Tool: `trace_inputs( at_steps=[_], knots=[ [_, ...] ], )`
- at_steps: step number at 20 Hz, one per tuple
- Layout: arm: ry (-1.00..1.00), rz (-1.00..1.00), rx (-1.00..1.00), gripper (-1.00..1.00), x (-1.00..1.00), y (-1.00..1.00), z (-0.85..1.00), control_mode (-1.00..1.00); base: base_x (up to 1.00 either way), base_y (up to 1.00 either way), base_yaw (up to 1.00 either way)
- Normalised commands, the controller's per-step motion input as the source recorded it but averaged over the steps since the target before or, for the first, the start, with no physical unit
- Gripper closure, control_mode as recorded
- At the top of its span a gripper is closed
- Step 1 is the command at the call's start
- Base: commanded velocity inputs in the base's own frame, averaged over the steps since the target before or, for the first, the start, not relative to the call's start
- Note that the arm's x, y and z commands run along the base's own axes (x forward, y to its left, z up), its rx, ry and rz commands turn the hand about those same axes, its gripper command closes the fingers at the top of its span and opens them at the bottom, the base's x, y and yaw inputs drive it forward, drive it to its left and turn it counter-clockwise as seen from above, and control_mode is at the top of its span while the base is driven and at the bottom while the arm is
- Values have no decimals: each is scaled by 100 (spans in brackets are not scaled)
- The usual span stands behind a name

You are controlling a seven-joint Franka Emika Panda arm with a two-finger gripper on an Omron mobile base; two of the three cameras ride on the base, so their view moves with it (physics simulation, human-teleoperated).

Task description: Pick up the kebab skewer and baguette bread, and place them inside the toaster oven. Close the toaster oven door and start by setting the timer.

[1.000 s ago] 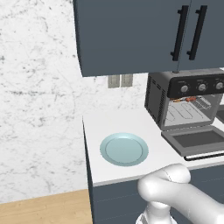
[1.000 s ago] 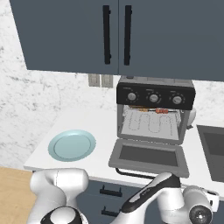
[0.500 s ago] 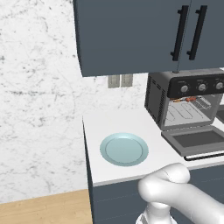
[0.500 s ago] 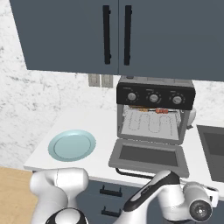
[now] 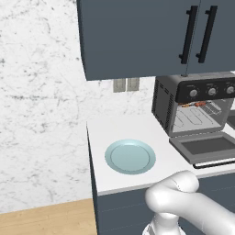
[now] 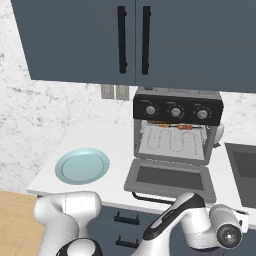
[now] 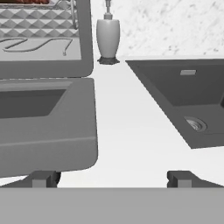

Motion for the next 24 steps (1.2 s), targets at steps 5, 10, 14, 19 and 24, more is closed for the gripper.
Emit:
trace_inputs(
  at_steps=[5,10,14,19,24],
  knots=[
    [0,0,0,-100,1,0,0,-100,0,0,0],
    [0,0,0,-100,0,0,-10,-100,0,0,0],
    [2,0,0,-100,0,0,-32,-100,0,0,0],
    [1,0,0,-100,5,0,-8,-100,0,0,0],
    [0,0,0,-100,13,0,0,-100,0,0,0]
  ],
)
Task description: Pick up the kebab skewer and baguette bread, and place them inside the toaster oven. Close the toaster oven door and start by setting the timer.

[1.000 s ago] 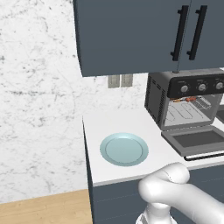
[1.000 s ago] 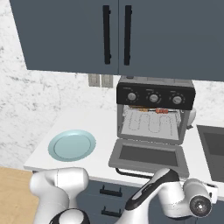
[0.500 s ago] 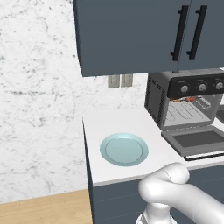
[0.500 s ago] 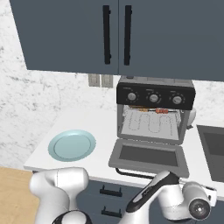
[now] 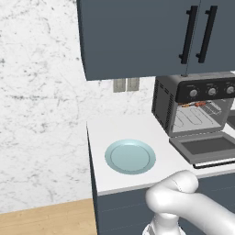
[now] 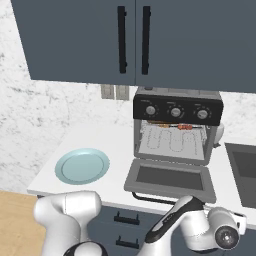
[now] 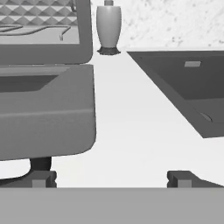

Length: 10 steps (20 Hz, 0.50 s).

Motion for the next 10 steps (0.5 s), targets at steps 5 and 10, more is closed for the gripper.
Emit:
trace_inputs(
  at_steps=[5,10],
  knots=[
    [0,0,0,-100,14,1,1,-100,0,0,0],
    [-3,0,0,-100,0,13,23,-100,0,0,0]
  ],
)
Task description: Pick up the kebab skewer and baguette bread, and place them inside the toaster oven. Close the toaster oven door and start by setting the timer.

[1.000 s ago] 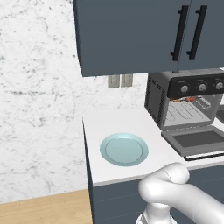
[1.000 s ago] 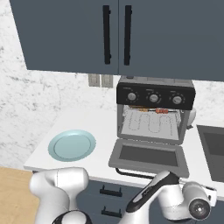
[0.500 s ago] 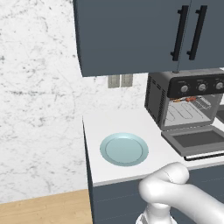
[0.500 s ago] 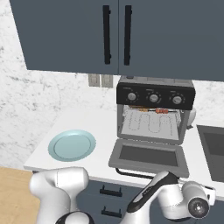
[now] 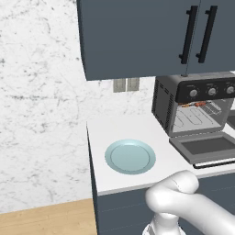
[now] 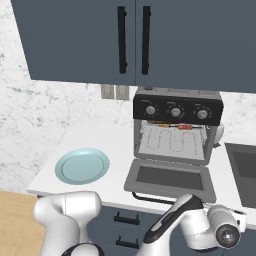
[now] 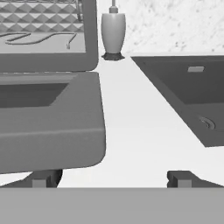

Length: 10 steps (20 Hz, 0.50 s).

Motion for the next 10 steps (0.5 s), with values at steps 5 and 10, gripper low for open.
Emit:
trace_inputs(
  at_steps=[5,10],
  knots=[
    [-4,0,0,-100,5,4,41,-100,0,0,0],
    [-2,0,2,-100,15,0,42,-100,0,0,0]
  ],
)
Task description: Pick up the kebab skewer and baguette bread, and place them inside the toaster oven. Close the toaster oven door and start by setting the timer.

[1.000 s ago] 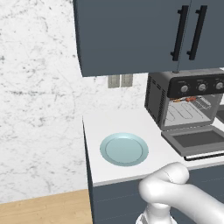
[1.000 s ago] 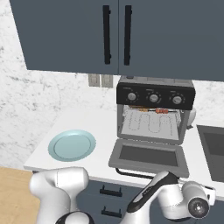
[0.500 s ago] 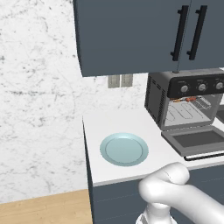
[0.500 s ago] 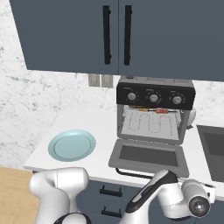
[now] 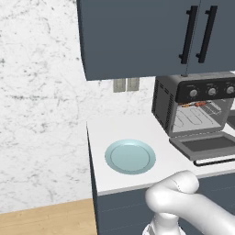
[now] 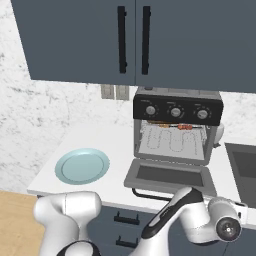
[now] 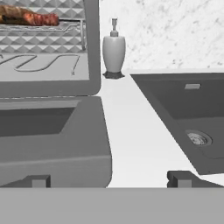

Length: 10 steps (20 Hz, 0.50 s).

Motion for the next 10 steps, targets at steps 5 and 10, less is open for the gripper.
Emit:
trace_inputs(
  at_steps=[5,10],
  knots=[
    [0,0,1,-100,2,0,3,-100,0,0,0],
    [0,0,0,-100,-16,0,-11,-100,0,0,0]
  ],
)
